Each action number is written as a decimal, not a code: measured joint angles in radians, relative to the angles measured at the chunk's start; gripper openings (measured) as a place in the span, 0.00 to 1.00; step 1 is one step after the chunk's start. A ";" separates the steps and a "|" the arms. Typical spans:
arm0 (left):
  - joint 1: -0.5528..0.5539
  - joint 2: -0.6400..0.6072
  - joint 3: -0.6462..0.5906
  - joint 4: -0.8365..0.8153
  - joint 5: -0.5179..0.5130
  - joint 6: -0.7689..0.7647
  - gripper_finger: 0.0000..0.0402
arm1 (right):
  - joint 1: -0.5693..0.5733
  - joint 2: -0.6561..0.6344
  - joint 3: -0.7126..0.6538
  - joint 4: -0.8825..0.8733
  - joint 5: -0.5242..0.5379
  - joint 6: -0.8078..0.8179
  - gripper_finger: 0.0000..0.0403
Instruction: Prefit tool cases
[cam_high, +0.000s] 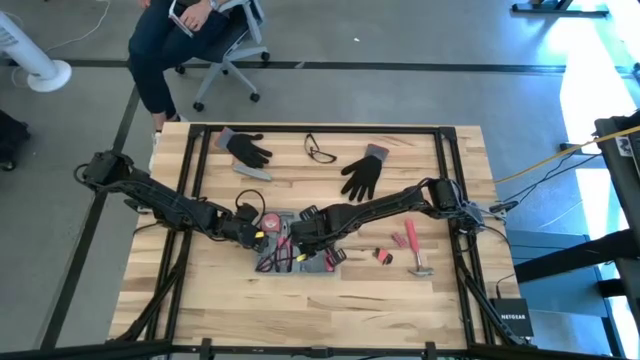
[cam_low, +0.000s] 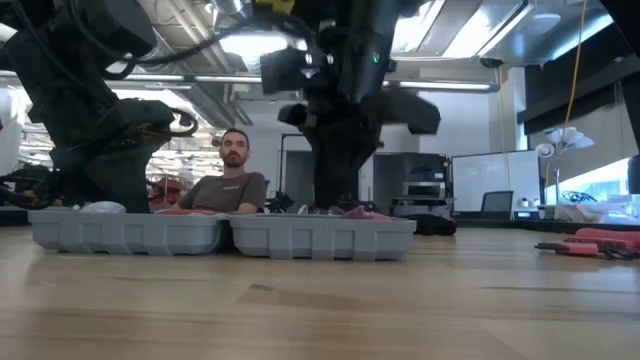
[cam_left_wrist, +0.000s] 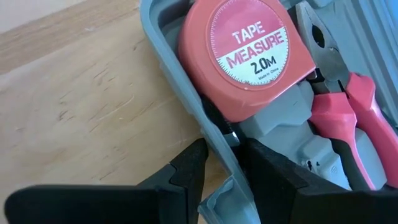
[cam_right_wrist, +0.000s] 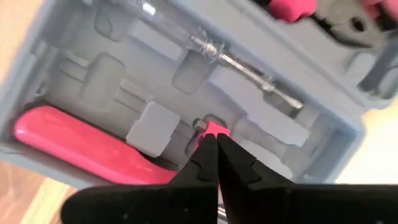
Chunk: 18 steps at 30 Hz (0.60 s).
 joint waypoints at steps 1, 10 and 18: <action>0.000 0.000 0.000 0.000 -0.001 0.001 0.26 | 0.000 0.000 0.012 -0.008 0.001 0.000 0.00; 0.000 0.000 0.000 0.000 -0.010 0.015 0.26 | -0.036 0.000 0.101 -0.111 -0.024 0.163 0.00; 0.000 0.000 0.000 0.000 -0.012 0.029 0.26 | -0.091 0.000 0.101 -0.158 -0.177 0.395 0.04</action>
